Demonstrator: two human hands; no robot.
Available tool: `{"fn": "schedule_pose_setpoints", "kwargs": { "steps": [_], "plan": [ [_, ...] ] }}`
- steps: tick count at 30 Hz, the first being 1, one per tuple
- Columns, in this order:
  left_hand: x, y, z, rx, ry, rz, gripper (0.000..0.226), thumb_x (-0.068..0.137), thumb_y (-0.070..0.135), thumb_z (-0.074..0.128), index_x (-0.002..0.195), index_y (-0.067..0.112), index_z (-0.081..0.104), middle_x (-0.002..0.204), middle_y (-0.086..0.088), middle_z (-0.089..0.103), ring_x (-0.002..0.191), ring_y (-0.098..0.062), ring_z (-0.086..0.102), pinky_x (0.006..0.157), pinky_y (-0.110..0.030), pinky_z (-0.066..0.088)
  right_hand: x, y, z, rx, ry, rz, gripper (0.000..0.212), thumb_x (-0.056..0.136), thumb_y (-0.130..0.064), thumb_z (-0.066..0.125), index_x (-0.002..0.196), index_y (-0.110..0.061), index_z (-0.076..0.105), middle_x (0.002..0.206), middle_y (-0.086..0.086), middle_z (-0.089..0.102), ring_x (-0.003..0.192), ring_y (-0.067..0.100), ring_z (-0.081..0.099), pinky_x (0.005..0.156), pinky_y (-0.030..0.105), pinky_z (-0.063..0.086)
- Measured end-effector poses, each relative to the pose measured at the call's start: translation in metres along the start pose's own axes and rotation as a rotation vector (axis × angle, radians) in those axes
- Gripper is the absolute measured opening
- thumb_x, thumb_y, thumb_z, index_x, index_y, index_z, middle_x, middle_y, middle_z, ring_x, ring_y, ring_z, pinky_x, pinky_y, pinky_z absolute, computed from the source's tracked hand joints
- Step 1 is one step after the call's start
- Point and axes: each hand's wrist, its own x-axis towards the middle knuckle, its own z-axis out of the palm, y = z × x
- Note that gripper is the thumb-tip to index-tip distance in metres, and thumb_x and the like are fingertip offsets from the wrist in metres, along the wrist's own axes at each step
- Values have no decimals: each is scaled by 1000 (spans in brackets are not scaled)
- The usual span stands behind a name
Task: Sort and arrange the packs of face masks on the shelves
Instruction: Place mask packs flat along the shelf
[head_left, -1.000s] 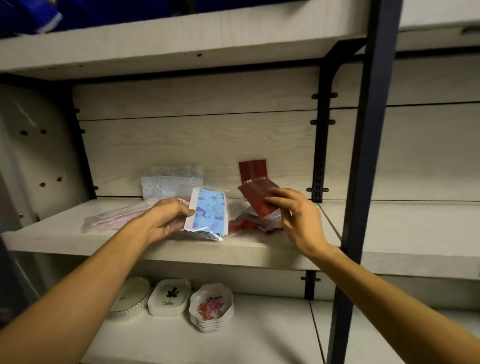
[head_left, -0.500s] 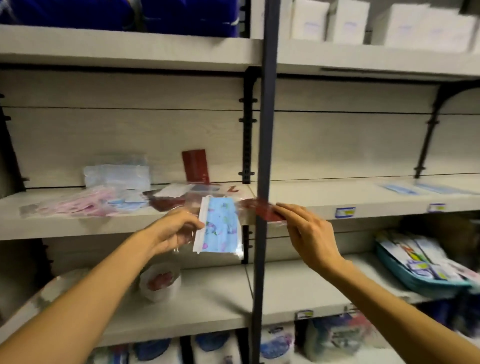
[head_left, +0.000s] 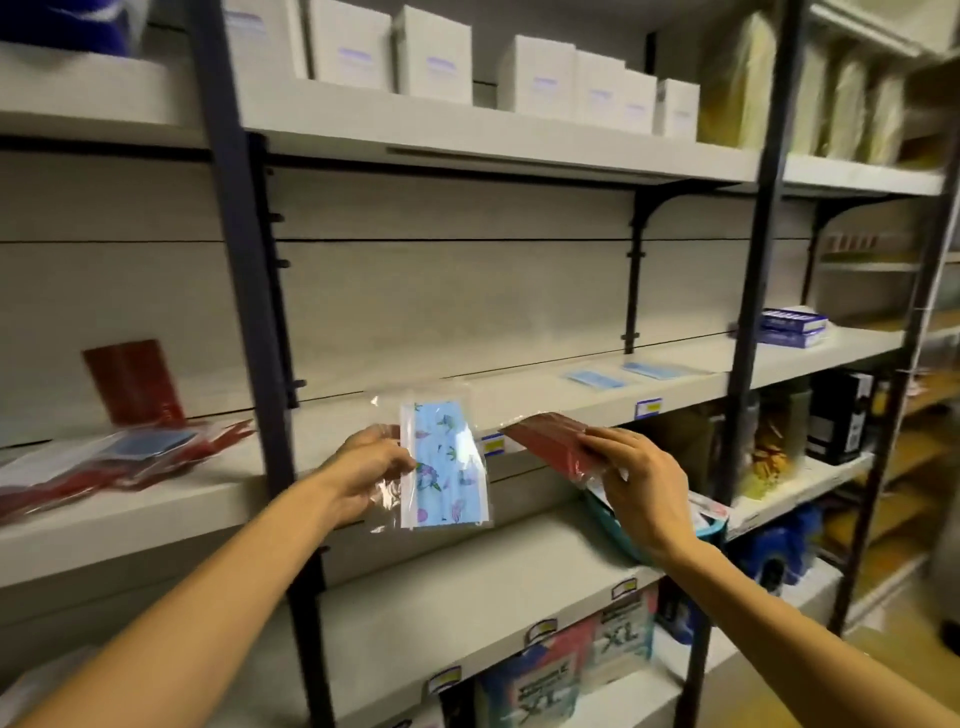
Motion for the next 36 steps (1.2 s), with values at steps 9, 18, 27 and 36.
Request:
{"fn": "schedule_pose_setpoints", "kwargs": {
  "steps": [9,18,27,36],
  "plan": [
    [126,33,128,-89,-73,45,43,93,-18,47,112,18,62,108,-14,72,93,-27,71,75,-35,62,69,164,14,24,6,70,43,83,1,73,120,-22,74,127,-4,70,114,21,66,93,40,57],
    [242,41,213,-119,-26,-1,42,91,-15,52,130,-1,58,124,-22,67,95,-28,69,65,-32,63,153,284,56,71,-7,139,36,94,-10,65,127,-22,69,131,1,67,119,22,63,101,39,52],
    [353,41,279,-77,-86,-36,38,94,-17,46,130,-9,56,121,-27,66,103,-37,69,75,-44,61,229,344,103,4,18,105,35,91,-5,65,122,-20,73,121,2,73,107,24,68,90,43,57],
    [416,43,304,1146,236,260,74,75,40,74,133,14,37,117,-8,65,104,-35,64,85,-39,54,284,376,138,-124,-142,25,31,93,-10,62,117,-25,75,114,-5,75,101,19,70,78,39,60]
  ]
}}
